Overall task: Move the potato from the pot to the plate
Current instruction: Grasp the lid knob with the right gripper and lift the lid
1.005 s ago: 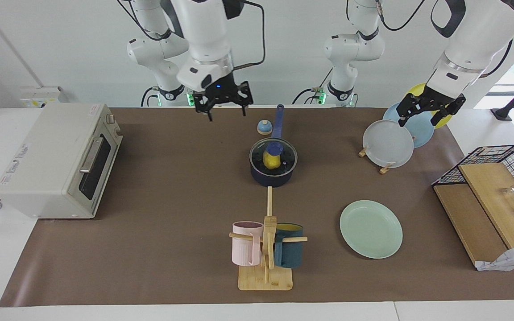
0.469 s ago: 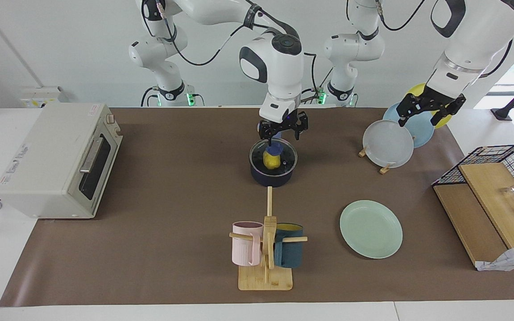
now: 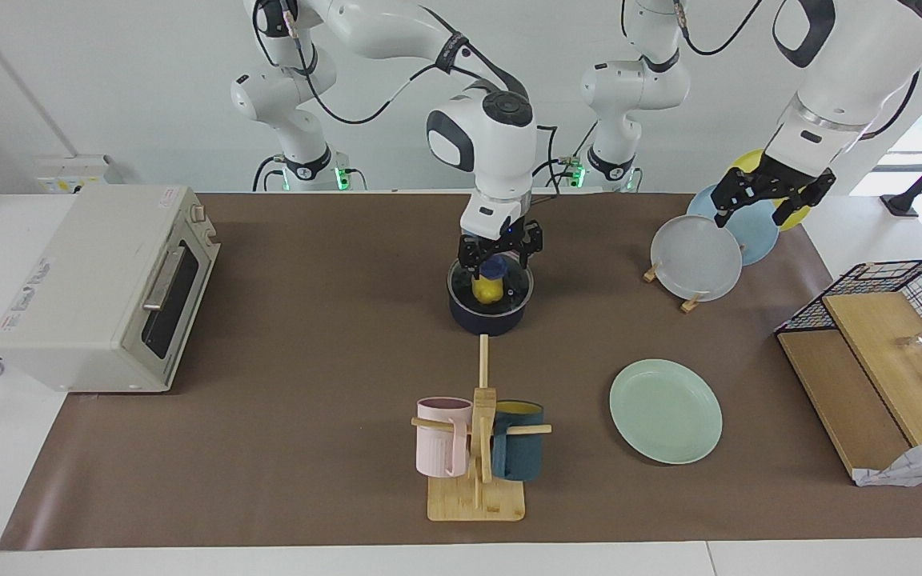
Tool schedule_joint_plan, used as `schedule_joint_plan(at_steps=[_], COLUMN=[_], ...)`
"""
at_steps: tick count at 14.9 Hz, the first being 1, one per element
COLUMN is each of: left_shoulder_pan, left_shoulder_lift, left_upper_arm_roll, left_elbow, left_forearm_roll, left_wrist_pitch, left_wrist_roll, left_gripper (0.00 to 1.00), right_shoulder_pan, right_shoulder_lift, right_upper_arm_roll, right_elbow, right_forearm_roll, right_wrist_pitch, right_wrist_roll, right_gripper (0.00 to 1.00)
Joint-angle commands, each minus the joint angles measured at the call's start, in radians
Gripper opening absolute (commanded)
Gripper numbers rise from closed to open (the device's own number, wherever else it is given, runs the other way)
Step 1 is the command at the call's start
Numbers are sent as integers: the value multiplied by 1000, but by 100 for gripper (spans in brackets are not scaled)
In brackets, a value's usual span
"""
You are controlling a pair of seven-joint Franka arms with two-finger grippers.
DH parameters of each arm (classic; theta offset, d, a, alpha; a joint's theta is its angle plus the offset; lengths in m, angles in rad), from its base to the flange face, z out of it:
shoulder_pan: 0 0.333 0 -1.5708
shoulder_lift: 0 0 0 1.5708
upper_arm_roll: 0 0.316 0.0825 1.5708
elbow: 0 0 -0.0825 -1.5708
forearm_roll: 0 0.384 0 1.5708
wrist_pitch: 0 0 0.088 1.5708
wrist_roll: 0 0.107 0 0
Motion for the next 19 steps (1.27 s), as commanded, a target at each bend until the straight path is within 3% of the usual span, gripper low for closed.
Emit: schedule_joint_plan(at_steps=[1,8,12,16,19], left_shoulder_pan=[9,9,9,9,9], left_shoulder_lift=[-11,-11,-11,-11,-11], left_upper_arm_roll=[-6,-6,-6,-6,-6], left_elbow=[-1,-1,-1,-1,-1], left_forearm_roll=[20,20,20,20,20], left_wrist_pitch=[-16,-16,-16,-16,-16], left_wrist_roll=[3,3,3,3,3], left_gripper=[100,100,100,100,100], right_shoulder_pan=[-10,-1,1,1,-1], right_shoulder_lift=[-33,-35,-37,-37,-33], right_upper_arm_roll=[8,9,9,9,9], right_elbow=[-61,-115,-121,-117,-98], right_forearm_roll=[-7,1,1,1,2], right_wrist_pitch=[47,96,96,94,84], right_wrist_roll=[-16,-15,-18,-18,-16], right_gripper=[100,97,77,40,34])
